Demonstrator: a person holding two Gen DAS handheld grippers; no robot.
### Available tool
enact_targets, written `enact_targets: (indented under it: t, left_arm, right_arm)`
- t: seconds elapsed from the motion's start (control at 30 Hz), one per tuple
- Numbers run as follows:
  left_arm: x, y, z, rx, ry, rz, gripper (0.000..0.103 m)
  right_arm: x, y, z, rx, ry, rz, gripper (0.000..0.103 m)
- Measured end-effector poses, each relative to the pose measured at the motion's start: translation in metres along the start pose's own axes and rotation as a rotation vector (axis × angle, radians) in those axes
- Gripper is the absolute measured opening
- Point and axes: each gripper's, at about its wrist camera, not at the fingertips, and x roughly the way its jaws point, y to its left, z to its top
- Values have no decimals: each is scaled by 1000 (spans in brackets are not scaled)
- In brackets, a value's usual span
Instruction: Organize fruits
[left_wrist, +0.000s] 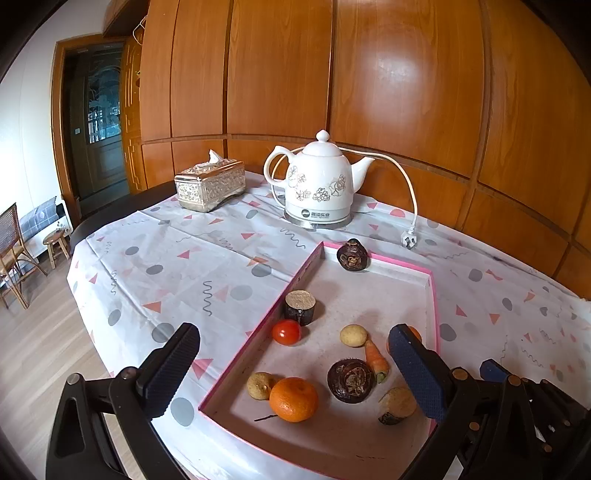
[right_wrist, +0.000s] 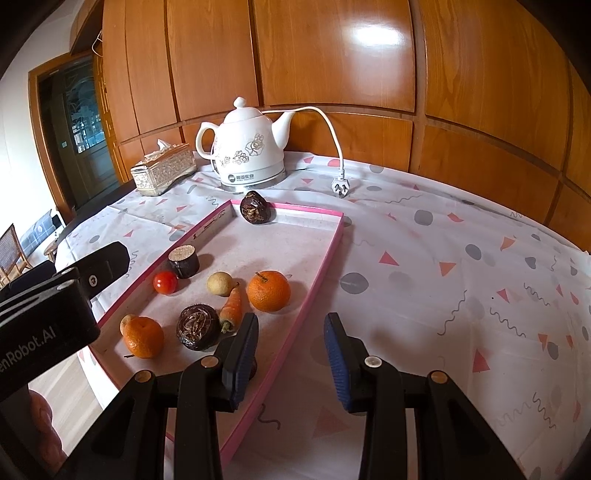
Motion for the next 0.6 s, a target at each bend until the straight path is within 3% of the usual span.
enact_targets:
  t: [0.6]
  left_arm:
    - [-3, -1, -1, 4, -11, -5, 102]
  right_arm:
    - [-2, 3, 0, -9, -4, -5, 37]
